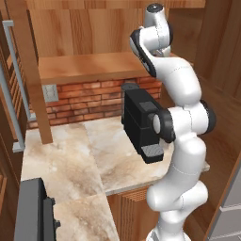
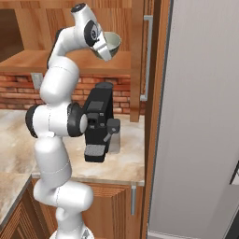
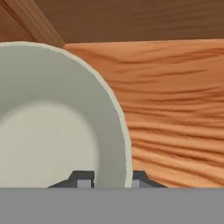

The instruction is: Take the smaller bowl and place it next to the appetizer plate on the dining counter , and place the larger bowl next to the plate with cooked food.

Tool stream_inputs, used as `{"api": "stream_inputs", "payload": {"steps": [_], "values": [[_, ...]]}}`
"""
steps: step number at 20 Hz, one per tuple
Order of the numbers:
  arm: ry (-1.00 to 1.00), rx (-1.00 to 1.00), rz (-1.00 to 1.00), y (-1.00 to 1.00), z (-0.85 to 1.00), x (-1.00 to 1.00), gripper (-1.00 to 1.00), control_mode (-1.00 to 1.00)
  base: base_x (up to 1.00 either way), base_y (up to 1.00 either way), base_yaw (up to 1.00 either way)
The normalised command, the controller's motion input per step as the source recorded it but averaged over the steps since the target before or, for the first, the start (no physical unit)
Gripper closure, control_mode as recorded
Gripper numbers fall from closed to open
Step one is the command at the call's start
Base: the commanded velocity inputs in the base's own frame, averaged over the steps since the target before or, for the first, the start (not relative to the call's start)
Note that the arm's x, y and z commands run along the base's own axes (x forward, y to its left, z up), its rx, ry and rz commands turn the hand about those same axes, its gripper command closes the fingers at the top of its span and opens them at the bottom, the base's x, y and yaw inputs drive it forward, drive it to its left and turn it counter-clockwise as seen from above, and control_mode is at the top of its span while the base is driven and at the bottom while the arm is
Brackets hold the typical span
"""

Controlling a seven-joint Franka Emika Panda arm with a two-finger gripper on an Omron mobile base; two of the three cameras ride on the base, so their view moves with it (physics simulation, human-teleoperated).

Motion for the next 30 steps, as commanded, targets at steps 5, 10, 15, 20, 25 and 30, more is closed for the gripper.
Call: {"api": "stream_inputs", "payload": {"steps": [5,10,15,20,25,30], "values": [[0.00,0.00,-0.05,0.00,-0.07,-0.96,1.00,-1.00,0.00,0.00,0.00],[0.00,0.00,-0.02,0.01,0.02,-1.00,1.00,-1.00,0.00,0.00,0.00],[0.00,0.00,0.00,0.15,-0.16,-1.00,1.00,-1.00,0.00,0.00,0.00],[-0.05,0.00,0.01,0.17,-0.06,-1.00,1.00,-1.00,0.00,0.00,0.00],[-0.03,0.00,0.22,0.11,0.00,-1.00,1.00,-1.00,0.00,0.00,0.00],[-0.01,0.00,0.31,0.02,0.00,-1.00,1.00,-1.00,0.00,0.00,0.00]]}}
